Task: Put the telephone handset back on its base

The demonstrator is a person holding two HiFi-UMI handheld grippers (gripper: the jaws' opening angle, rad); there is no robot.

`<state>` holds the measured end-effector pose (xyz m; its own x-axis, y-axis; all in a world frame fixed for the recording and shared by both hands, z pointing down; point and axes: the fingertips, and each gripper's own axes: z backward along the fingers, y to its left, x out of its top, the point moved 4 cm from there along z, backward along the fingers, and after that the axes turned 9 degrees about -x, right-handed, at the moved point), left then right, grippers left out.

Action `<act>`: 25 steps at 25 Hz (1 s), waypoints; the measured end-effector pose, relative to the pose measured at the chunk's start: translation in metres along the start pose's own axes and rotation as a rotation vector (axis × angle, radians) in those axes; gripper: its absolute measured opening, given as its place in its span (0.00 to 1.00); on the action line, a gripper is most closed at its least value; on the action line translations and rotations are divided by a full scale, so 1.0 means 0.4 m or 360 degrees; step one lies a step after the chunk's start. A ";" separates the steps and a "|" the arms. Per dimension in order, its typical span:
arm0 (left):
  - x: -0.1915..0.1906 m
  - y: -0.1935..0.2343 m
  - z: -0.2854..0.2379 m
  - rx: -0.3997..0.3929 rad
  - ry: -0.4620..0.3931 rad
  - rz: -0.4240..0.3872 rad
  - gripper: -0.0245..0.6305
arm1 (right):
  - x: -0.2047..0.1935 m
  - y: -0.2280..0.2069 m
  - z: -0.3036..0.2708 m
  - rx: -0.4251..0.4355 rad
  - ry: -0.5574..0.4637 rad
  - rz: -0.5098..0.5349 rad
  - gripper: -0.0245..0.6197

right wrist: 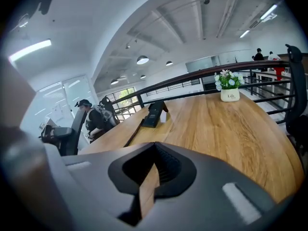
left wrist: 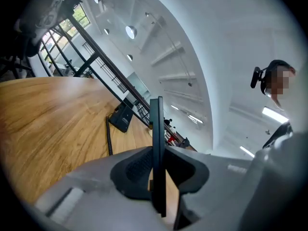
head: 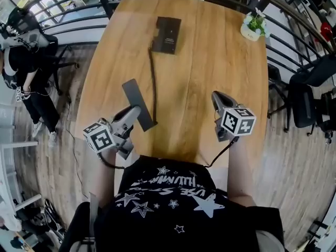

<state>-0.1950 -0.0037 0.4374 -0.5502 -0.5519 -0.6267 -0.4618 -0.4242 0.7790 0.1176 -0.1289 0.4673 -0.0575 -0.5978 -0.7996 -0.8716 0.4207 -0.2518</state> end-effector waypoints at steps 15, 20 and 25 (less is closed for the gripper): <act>0.246 0.132 -0.073 -0.0259 0.0284 -0.0168 0.16 | 0.081 0.085 -0.035 -0.0205 -0.0119 -0.0068 0.04; 0.302 0.160 -0.140 -0.0312 0.0335 -0.0196 0.16 | 0.101 0.100 -0.078 -0.0203 -0.0114 -0.0068 0.04; 0.348 0.194 -0.220 -0.0364 0.0379 -0.0237 0.16 | 0.122 0.106 -0.136 -0.0168 -0.0097 -0.0076 0.04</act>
<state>-0.2462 -0.1768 0.4123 -0.2989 -0.6122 -0.7320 -0.3422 -0.6473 0.6811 0.0514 -0.1776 0.4473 0.0122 -0.5713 -0.8207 -0.9191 0.3168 -0.2342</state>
